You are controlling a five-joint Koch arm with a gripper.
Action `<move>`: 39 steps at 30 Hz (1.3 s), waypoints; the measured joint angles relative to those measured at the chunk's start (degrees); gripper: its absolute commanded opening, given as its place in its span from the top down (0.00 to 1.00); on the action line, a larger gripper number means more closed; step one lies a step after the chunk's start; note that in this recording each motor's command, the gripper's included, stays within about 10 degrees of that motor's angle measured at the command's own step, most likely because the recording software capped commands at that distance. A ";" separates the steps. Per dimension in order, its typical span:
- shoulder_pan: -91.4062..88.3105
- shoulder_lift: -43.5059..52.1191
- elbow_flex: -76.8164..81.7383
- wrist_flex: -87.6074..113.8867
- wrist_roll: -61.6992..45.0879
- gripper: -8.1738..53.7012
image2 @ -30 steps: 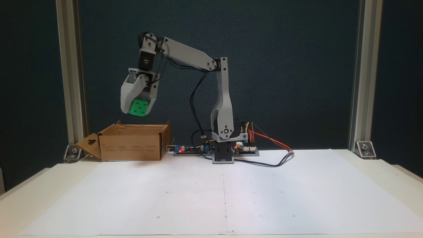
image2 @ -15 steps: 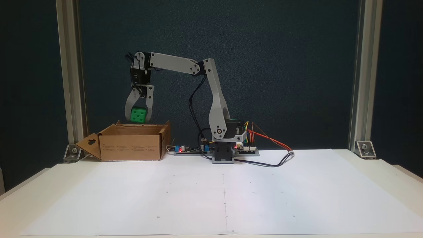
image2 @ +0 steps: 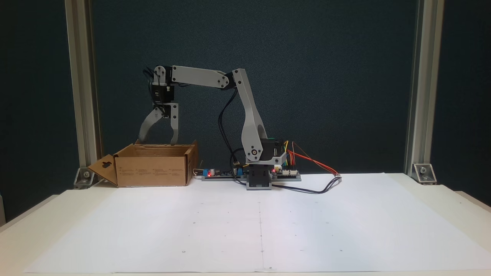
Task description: Grasp a green dice and put it in the bin.
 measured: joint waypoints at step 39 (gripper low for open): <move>-111.01 31.20 24.17 -35.16 19.51 0.13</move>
